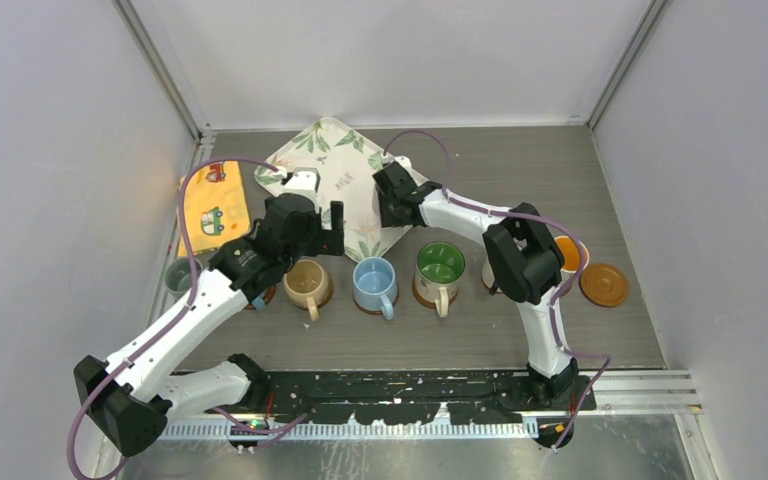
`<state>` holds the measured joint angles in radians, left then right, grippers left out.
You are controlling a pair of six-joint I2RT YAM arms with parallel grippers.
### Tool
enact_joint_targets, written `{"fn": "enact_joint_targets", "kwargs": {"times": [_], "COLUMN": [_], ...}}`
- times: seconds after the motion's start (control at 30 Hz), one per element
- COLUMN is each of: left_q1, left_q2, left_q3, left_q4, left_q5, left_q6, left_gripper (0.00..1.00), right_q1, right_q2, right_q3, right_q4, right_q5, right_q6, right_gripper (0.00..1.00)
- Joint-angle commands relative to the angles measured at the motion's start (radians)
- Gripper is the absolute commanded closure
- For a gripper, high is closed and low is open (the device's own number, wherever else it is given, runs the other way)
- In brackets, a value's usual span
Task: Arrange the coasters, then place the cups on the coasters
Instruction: Pick up the cup from the tray.
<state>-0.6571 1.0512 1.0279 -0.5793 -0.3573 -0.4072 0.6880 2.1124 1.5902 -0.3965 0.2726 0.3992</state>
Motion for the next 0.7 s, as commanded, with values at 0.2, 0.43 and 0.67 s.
{"fn": "enact_joint_targets", "kwargs": {"times": [0.2,0.43,0.67], "left_q1": [0.003,0.004,0.007], "left_q2": [0.001,0.004,0.004], "left_q3": [-0.006,-0.009,-0.013], "left_q4": [0.039,0.042,0.045], "left_q5": [-0.026,-0.025,-0.027], "left_q6": [0.018,0.018,0.018], "left_gripper": [0.0,0.0,0.0], "right_q1": [0.011,0.013,0.013], "right_q2": [0.005,-0.03,-0.114], "right_q3": [-0.002,0.004,-0.006], "right_q4": [0.093,0.057,0.04], "right_q5": [0.06,0.087,0.116], "right_q6": [-0.039,-0.029,-0.013], "right_gripper": [0.74,0.99,0.99]}}
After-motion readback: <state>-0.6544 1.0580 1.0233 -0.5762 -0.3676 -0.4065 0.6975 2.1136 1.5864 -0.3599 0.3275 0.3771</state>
